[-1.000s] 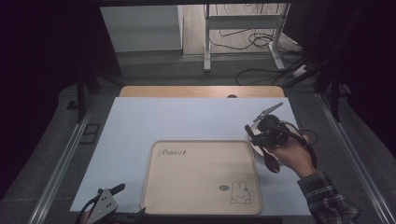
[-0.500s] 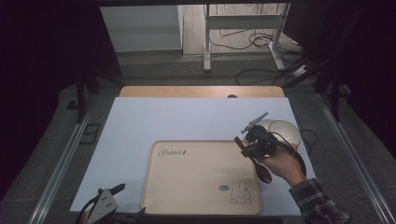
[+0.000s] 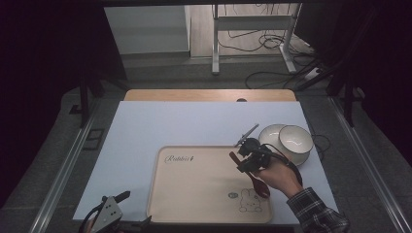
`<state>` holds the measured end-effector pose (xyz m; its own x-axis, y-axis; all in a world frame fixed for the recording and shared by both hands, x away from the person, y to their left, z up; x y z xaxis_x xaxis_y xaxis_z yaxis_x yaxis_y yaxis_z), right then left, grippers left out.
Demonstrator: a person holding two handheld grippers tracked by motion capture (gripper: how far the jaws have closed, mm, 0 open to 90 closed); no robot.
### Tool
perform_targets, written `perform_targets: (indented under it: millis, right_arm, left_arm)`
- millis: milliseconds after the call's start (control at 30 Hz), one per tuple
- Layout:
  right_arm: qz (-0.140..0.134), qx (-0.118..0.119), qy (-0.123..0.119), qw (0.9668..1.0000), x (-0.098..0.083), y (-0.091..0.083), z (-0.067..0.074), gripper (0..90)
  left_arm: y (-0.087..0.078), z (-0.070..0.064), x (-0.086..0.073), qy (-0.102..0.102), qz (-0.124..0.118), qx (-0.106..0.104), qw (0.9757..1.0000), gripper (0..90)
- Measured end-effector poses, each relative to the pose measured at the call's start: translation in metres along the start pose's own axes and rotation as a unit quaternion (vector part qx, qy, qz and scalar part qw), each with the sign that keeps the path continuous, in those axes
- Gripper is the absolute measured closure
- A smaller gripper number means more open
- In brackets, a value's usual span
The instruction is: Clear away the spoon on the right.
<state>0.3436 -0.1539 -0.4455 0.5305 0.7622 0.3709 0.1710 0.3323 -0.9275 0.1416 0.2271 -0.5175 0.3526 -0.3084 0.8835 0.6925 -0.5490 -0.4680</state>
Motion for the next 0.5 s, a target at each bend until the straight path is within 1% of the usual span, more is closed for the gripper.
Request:
perform_targets:
  millis: [33, 67, 200, 267, 300, 333, 467, 500]
  right_arm:
    - [0.0, 0.0, 0.0, 1.0, 0.0, 0.0, 0.0, 78.8]
    - [0.008, 0.004, 0.001, 1.0, 0.001, 0.007, 0.002, 78.8]
    - [0.02, 0.008, 0.005, 0.9998, 0.0, 0.021, 0.003, 78.6]
    - [0.021, 0.009, 0.003, 0.9997, -0.002, 0.028, 0.004, 78.5]
    - [0.021, 0.009, 0.003, 0.9997, -0.002, 0.028, 0.004, 78.5]
    - [0.02, 0.01, 0.002, 0.9997, -0.004, 0.035, 0.005, 78.0]
    - [0.026, 0.01, -0.004, 0.9996, -0.006, 0.041, 0.007, 76.4]
    - [0.017, 0.006, -0.006, 0.9998, -0.006, 0.041, 0.007, 71.3]
  left_arm:
    - [0.0, 0.0, 0.0, 0.0, 0.0, 0.0, 1.0, 0.0]
    - [0.0, 0.0, 0.0, 0.0, 0.0, 0.0, 1.0, 0.0]
    - [0.0, 0.0, 0.0, 0.0, -0.001, 0.0, 1.0, 0.0]
    - [0.0, 0.0, 0.0, 0.0, -0.001, 0.0, 1.0, 0.0]
    - [0.0, 0.0, 0.0, 0.0, -0.001, 0.0, 1.0, 0.0]
    - [0.0, 0.0, 0.0, 0.0, -0.001, 0.0, 1.0, 0.0]
    - [0.0, 0.0, 0.0, 0.0, -0.001, -0.001, 1.0, 0.0]
    - [0.0, 0.0, 0.0, 0.0, -0.001, -0.001, 1.0, 0.0]
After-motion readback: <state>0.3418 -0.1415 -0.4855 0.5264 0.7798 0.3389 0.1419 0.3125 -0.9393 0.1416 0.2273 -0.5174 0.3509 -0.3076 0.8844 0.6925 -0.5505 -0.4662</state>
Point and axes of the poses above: each handheld gripper's, and its own axes: y roughly forward along the jaws, x roughly out of its top, z roughly to its left, the point moved 1 cm from there along y, roughly forward along the jaws, and after that the axes turned 2 degrees about -z, right-handed, at the moved point
